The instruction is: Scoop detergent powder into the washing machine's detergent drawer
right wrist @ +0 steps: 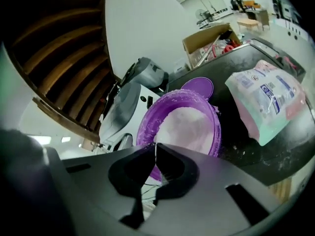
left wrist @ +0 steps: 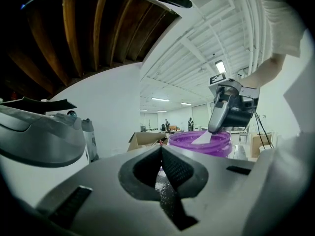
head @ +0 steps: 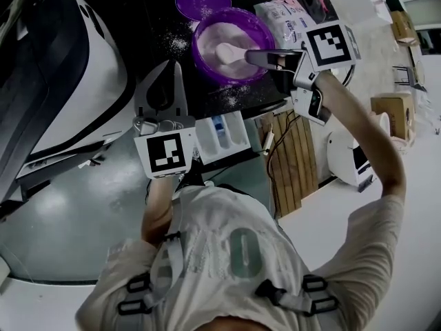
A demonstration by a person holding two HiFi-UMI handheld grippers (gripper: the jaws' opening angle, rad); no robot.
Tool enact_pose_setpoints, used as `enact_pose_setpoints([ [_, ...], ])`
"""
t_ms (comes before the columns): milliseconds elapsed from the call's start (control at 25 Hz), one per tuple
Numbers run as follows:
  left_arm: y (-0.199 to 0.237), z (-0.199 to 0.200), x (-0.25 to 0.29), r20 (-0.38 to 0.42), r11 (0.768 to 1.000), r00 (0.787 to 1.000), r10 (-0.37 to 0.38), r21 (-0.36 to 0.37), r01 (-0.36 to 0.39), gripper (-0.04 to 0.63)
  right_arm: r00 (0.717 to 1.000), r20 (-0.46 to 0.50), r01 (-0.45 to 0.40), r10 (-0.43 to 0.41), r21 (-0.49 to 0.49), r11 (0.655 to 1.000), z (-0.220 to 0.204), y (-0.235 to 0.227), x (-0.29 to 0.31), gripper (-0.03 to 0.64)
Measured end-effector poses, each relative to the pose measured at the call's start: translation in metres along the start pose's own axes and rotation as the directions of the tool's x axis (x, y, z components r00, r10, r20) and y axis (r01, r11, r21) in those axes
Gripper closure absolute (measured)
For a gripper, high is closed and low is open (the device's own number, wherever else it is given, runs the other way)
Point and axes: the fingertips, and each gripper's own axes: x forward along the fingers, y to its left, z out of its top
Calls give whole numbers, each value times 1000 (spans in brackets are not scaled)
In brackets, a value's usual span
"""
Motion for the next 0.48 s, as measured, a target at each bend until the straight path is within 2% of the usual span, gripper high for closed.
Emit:
enact_pose_setpoints([
  [200, -4, 11, -3, 8, 1000, 1000, 7, -4, -7, 575, 980, 161, -139, 116, 143, 980, 6, 2, -8, 606],
  [480, -15, 29, -9, 40, 999, 999, -7, 42, 5, 575, 895, 376, -358, 238, 291, 887, 2, 6, -19, 606],
])
